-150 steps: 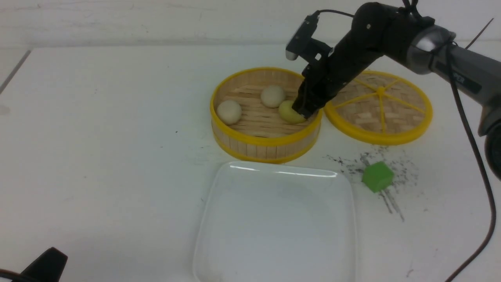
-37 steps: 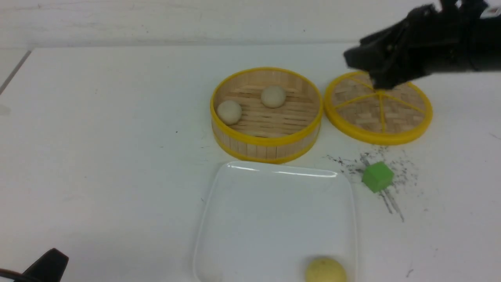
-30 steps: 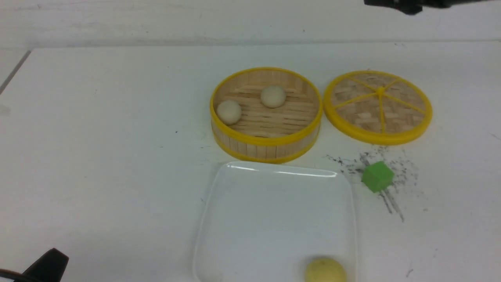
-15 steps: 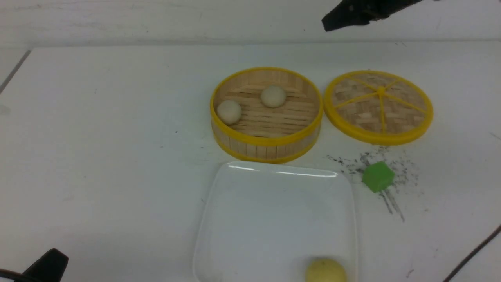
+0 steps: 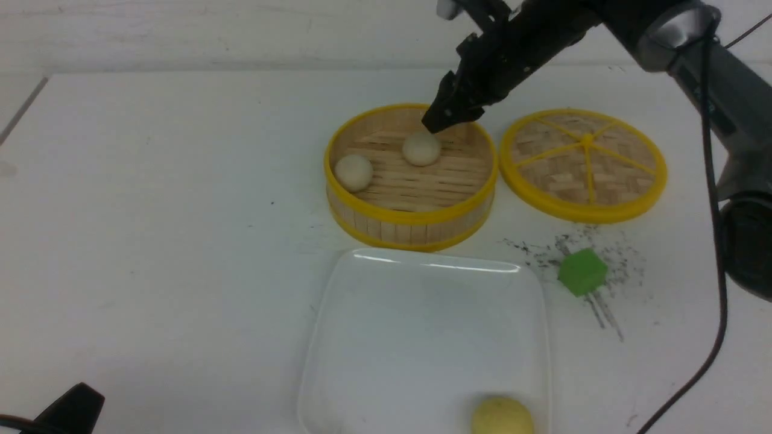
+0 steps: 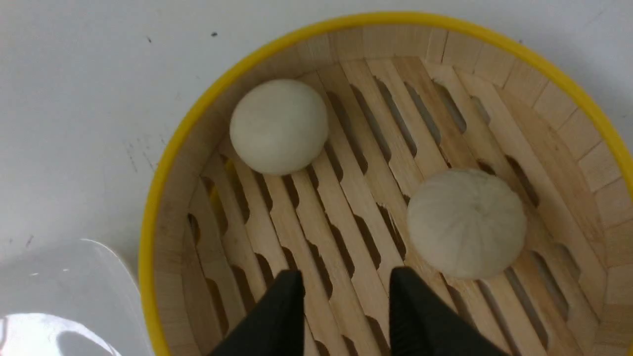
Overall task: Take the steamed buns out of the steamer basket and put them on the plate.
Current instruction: Use the right arm to grab the steamed stuffed bun that is closest to it
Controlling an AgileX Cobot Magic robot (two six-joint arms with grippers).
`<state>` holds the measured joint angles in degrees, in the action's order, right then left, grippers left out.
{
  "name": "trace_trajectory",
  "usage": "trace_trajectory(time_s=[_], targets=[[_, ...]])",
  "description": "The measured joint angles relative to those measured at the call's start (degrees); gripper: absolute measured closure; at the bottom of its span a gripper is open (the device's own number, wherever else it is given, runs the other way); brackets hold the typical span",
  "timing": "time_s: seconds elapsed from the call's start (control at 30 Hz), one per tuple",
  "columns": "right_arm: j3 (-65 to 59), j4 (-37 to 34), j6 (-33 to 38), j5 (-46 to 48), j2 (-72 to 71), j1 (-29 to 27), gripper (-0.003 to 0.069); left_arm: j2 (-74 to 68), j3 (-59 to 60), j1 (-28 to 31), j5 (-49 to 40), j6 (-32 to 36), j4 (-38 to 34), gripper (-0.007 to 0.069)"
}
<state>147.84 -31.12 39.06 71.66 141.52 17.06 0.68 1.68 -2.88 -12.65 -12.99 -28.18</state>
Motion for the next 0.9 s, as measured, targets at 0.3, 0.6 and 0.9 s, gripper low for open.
trace_trajectory(time_s=[0.3, 0.6, 0.9], targets=[[0.00, 7.73, 1.26, -1.01, 2.11, 0.02, 0.0396, 0.00, 0.00, 0.00, -0.06, 0.00, 0.60, 0.0384], [0.00, 4.56, 5.74, -9.40, 7.15, -0.03, 0.0396, 0.00, 0.00, 0.00, -0.06, 0.00, 0.95, 0.0384], [-0.12, 0.95, 8.92, -16.02, 7.77, -0.09, 0.0396, 0.00, 0.00, 0.00, -0.06, 0.00, 1.35, 0.0384]])
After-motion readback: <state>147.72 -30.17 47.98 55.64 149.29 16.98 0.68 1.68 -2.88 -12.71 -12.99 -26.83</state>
